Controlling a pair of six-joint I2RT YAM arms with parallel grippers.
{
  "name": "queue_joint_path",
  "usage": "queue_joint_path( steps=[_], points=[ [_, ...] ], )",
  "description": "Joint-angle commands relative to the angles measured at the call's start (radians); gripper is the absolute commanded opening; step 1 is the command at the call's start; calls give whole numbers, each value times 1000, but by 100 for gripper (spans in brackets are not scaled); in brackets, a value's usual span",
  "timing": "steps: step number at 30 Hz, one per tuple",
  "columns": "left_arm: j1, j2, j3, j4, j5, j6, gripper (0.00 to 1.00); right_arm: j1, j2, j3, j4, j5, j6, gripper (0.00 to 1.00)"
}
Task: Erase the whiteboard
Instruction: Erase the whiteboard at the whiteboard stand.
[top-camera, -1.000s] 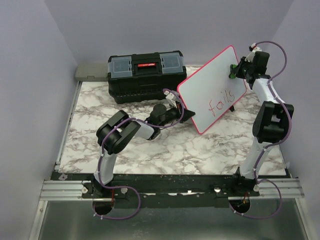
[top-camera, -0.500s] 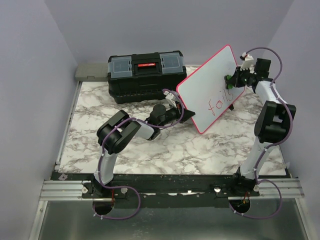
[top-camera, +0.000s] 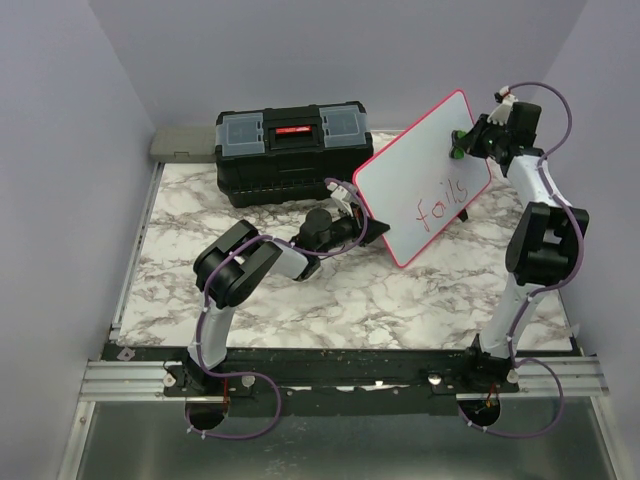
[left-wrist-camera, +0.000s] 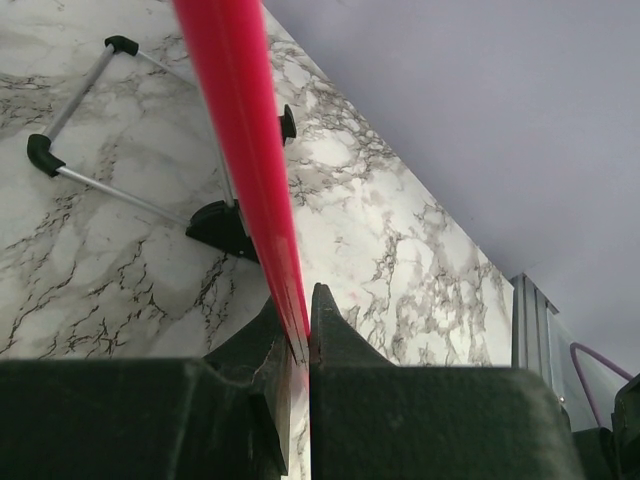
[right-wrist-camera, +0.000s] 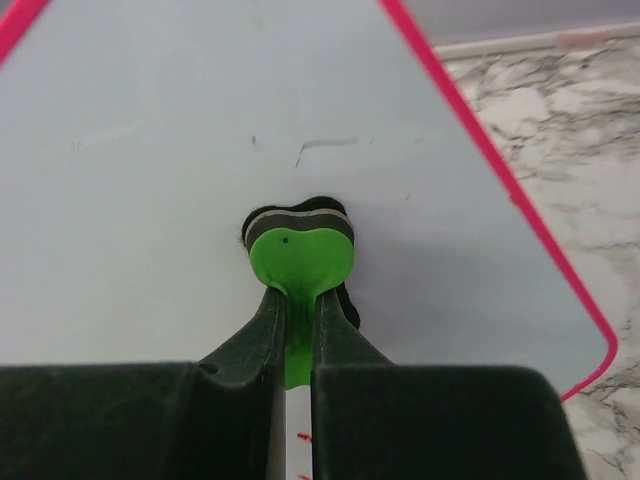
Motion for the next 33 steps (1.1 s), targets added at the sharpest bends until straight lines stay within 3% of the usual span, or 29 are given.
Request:
queue_joint_path(
  steps=[1,10,13,17,20,24,30,33],
  points=[
    [-22,4,-9,78,116,36,0,7,53,73,18,224,85,1],
    [-16,-1,-14,81,119,42,0,-4,120,125,-71,302,-64,1],
    [-14,-1,-12,77,122,44,0,-4,133,150,-158,146,-197,1],
    [-14,1,-3,72,125,43,0,6,124,154,-257,-172,-354,1],
    [-13,1,5,66,127,42,0,25,99,147,-274,-226,-406,1],
    [-13,-5,4,57,127,45,0,29,97,180,-241,-136,-341,1],
    [-13,-11,-6,57,130,52,0,28,132,284,-194,266,-254,1],
    [-13,-9,-7,59,132,53,0,28,141,307,-197,310,-265,1]
  ],
)
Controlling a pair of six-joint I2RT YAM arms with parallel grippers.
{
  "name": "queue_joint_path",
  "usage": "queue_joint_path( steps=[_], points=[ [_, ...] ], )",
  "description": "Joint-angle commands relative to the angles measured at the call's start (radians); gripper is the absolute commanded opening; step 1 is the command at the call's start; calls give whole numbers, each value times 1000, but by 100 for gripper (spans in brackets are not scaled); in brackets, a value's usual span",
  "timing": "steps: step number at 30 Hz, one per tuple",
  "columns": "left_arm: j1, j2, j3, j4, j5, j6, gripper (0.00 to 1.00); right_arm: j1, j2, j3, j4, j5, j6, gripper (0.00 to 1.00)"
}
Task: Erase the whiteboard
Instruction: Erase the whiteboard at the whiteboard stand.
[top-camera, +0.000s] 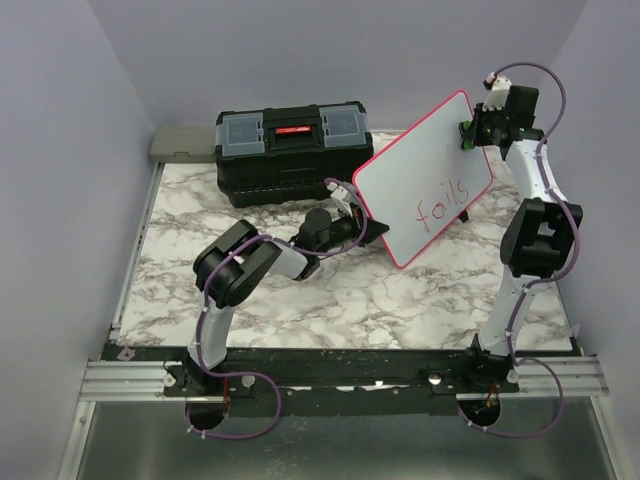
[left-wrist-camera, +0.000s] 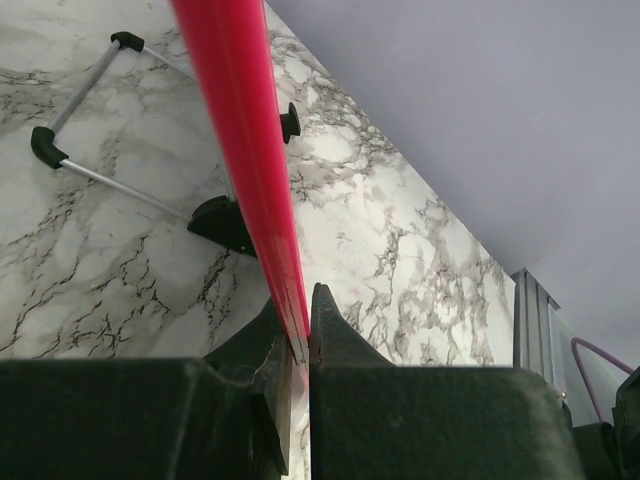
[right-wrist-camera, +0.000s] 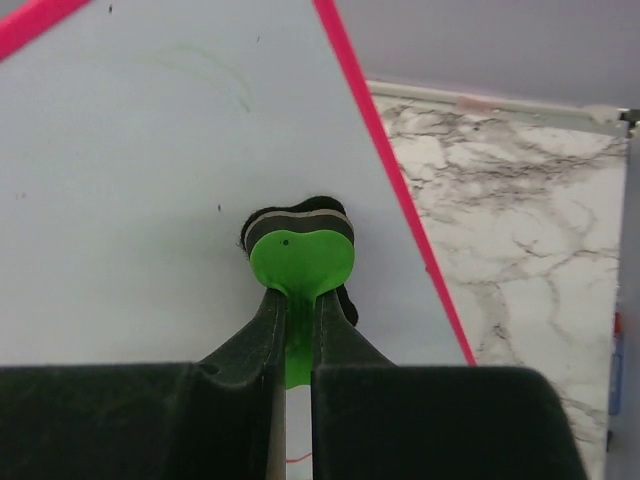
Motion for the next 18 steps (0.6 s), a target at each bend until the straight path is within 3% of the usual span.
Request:
queue_joint_path(
  steps=[1,7,13,18],
  points=[
    [-18,-7,-2,64,123,45,0,7,48,55,-4,157,14,1],
    [-18,-3,4,70,124,37,0,7,73,38,-46,117,-12,1],
    [-18,-2,6,70,125,39,0,41,81,-29,-312,-327,-301,1],
    [-18,1,7,69,126,34,0,129,-100,-359,-139,-397,-345,1]
  ],
)
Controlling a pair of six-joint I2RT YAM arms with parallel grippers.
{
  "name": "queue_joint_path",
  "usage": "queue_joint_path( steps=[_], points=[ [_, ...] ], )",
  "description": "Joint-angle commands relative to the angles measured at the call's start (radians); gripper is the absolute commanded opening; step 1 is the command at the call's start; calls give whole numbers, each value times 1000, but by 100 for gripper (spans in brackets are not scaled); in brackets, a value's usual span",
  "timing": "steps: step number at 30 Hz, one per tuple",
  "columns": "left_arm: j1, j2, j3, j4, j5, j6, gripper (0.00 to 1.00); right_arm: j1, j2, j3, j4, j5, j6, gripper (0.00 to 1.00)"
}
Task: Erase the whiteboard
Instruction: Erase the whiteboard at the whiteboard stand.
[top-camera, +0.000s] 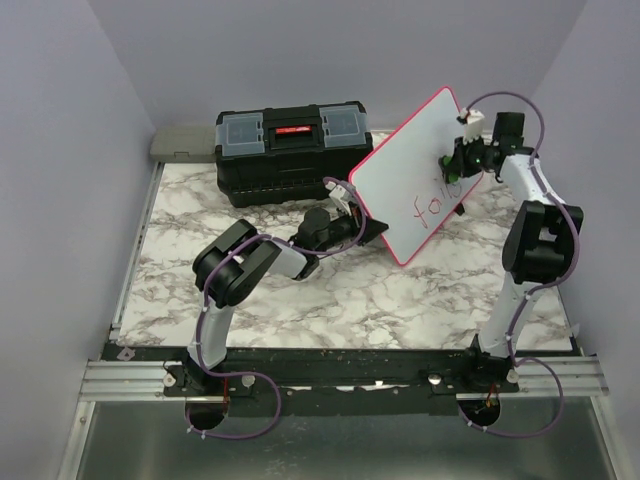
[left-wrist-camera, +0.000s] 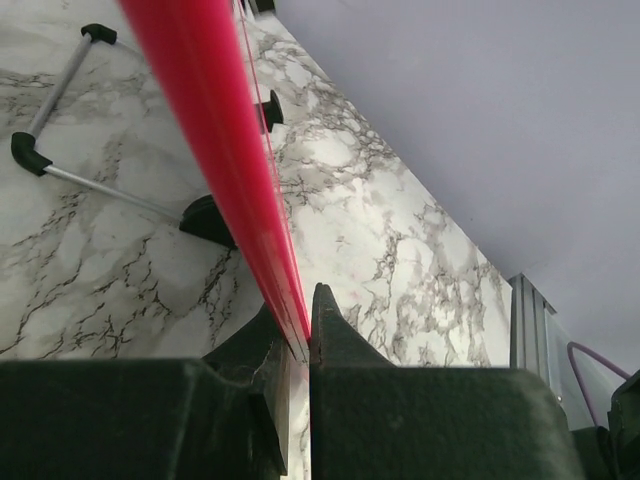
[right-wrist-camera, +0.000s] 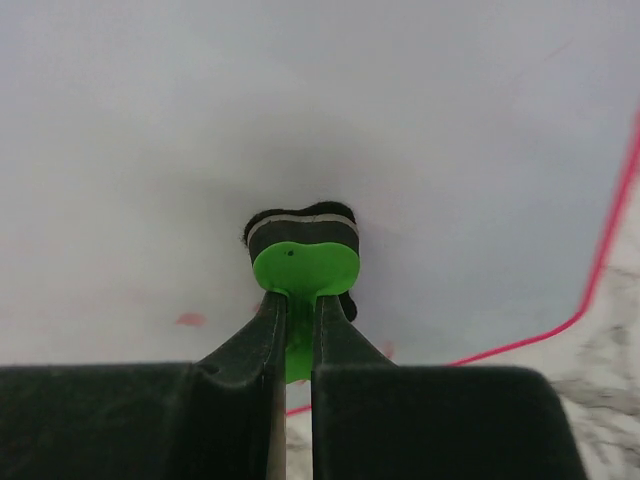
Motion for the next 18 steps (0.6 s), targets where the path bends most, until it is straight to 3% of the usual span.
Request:
queue_joint_path(
  steps=[1,8,12,18],
  points=[
    [-20,0,8,63,119,48,0,140,-117,-283,-18,-220,-84,1],
    [-21,-4,9,57,125,48,0,237,-376,-608,379,-187,125,1],
    [-21,-4,3,61,125,46,0,236,-412,-572,439,-81,208,1],
    [-21,-14,-9,67,130,47,0,228,-347,-464,499,241,282,0]
  ],
)
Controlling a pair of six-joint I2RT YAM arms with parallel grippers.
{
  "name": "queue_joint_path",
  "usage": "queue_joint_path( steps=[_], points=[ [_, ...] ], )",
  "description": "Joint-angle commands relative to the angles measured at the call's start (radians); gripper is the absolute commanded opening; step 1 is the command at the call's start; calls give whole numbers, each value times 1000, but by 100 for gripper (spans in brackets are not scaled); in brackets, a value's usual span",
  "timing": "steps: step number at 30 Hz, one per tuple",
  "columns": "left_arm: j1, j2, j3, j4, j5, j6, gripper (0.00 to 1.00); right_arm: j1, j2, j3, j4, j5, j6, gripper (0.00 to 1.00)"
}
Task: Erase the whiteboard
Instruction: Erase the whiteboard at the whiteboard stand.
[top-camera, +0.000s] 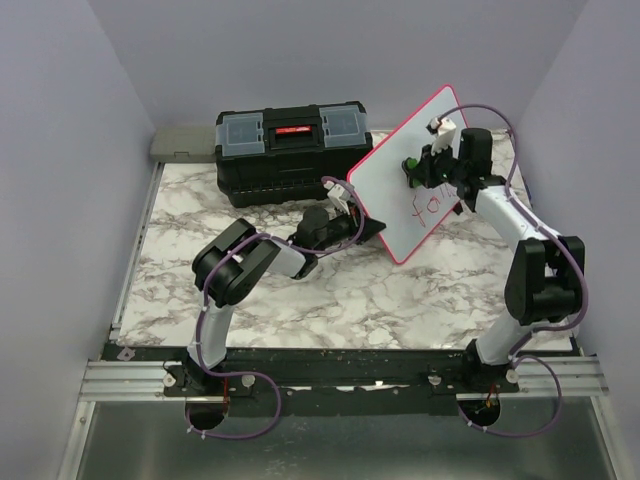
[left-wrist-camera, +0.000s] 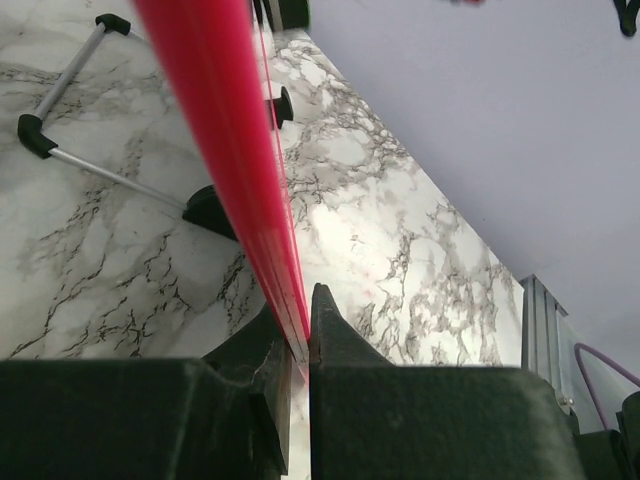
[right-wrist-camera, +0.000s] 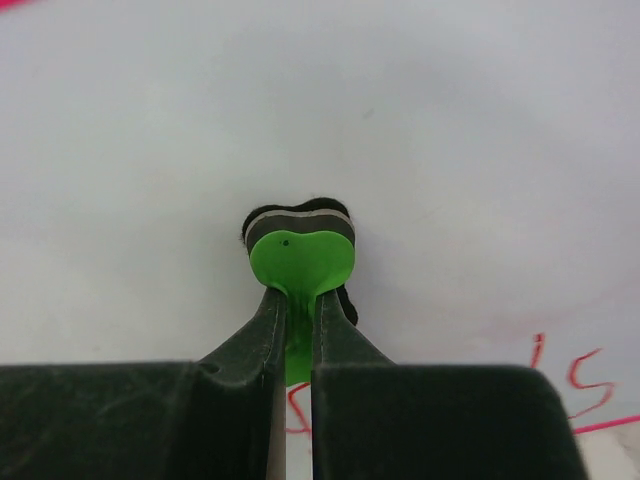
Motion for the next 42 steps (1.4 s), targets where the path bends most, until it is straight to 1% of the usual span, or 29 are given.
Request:
queue_joint_path(
  steps=[1,6,9,12,14,17,19,22,26,29,33,35,37,39,42],
  points=[
    [-40,-17,-13,83,138,39,0,-16,75,118,118,265,95,1],
    [-39,-26,-32,90,148,46,0,-76,190,249,95,369,94,1],
    [-35,-28,-37,95,153,48,0,-138,254,318,78,390,90,1],
    [-33,-25,-34,97,162,47,0,-186,319,389,-8,356,69,1],
    [-32,-22,-27,97,166,42,0,-195,338,398,-69,257,1,1],
    [-32,-14,-10,95,172,34,0,-188,317,334,-114,40,-77,1],
    [-32,-11,-2,94,173,30,0,-165,271,254,-98,-34,-116,1],
    [-32,-14,-2,85,174,31,0,-109,168,116,-37,-87,-152,1],
    [-32,-12,-2,88,170,20,0,8,25,-47,28,-91,-158,1],
    [-32,-7,1,97,167,5,0,119,-50,-115,29,-49,-152,1],
    [-32,-9,-4,103,165,-1,0,241,-102,-175,32,33,-123,1],
    [-32,-14,-9,105,161,-2,0,271,-109,-188,20,46,-106,1],
    [-33,-19,-14,107,158,-3,0,282,-109,-203,-8,11,-101,1],
    [-32,-25,-19,106,157,0,0,301,-112,-228,-60,-7,-140,1],
    [-32,-31,-26,105,154,3,0,310,-140,-275,-97,57,-185,1]
  ],
)
